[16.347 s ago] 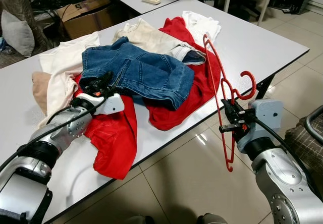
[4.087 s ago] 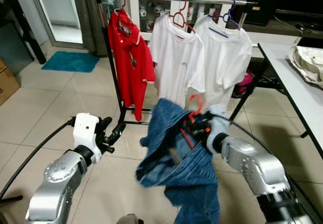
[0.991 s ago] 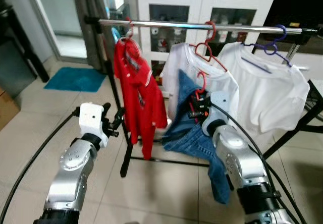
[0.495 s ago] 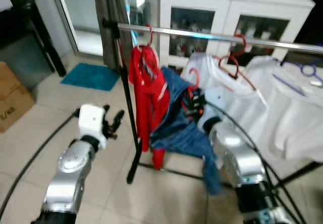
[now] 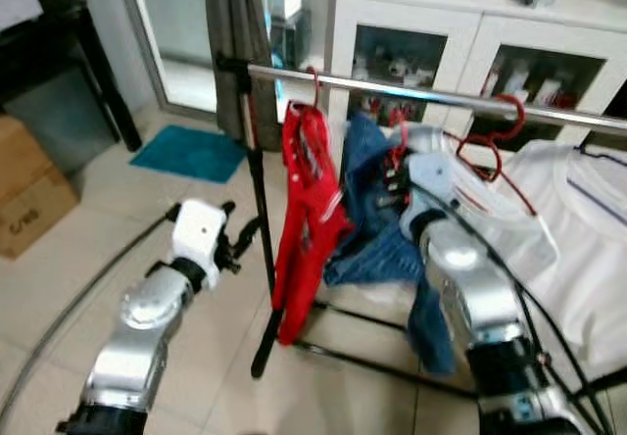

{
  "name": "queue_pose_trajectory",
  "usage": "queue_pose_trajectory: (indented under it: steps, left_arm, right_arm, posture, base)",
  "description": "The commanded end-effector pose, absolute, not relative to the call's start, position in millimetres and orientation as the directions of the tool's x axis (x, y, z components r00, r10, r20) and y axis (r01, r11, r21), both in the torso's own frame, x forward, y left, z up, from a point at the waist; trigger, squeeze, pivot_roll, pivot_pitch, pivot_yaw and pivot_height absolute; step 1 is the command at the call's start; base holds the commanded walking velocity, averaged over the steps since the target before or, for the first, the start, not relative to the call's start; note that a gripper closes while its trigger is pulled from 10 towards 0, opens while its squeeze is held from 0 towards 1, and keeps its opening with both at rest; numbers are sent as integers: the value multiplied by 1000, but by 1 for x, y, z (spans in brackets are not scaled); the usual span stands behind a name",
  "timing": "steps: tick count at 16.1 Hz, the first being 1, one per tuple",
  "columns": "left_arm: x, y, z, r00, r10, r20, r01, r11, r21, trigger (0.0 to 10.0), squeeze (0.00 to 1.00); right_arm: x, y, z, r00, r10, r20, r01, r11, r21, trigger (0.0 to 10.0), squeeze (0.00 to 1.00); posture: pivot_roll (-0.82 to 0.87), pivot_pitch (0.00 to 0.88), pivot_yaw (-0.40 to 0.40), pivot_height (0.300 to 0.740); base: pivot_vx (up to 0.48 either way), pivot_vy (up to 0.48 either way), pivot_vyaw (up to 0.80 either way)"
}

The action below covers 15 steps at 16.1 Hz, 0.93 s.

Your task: Hang hanger

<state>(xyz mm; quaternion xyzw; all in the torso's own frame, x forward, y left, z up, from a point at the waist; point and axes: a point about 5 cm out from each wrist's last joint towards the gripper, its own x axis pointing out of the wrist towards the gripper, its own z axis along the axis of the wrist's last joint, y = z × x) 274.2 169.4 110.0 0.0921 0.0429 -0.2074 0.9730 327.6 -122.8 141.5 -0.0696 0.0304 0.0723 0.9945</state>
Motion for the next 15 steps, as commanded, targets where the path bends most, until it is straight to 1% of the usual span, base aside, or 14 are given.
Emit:
queue_pose_trajectory:
  steps: [1,3,5,6,8,10,14,15]
  left_arm:
    - [275,159,116,889,-445,-109,457,875,160,10000,0]
    - [274,156,122,873,-478,-94,487,861,148,10000,0]
    - [268,145,131,814,-577,-71,581,804,126,10000,0]
    - [264,139,138,769,-637,-54,638,761,117,10000,0]
    - [260,132,143,723,-689,-46,689,715,119,10000,0]
    - [259,128,149,706,-708,-38,706,698,121,10000,0]
    - [259,130,153,699,-714,-38,713,691,123,10000,0]
    - [259,129,153,694,-719,-41,718,685,123,10000,0]
  right_arm:
    - [333,-140,161,998,62,22,-58,988,-143,10000,0]
    - [336,-141,165,998,61,32,-56,988,-144,10000,0]
    - [341,-140,168,998,63,28,-58,987,-147,10000,0]
    - [345,-140,166,998,56,4,-55,985,-162,10000,0]
    - [352,-140,164,999,41,-18,-43,984,-171,10000,0]
    - [361,-138,165,999,30,-43,-37,985,-171,10000,0]
    - [378,-132,170,997,18,-75,-27,992,-123,10000,0]
    - [386,-130,168,994,13,-111,-28,990,-135,10000,0]
  posture:
    - [38,0,16,740]
    - [40,0,14,740]
    - [43,0,14,740]
    - [43,0,14,740]
    - [41,0,13,740]
    - [44,0,9,740]
    - [45,0,8,740]
    - [45,0,8,740]
  base:
    - [382,0,0]
    - [347,0,0]
    - [0,0,0]
    - [0,0,0]
    - [0,0,0]
    - [0,0,0]
    - [0,0,0]
    - [0,0,0]
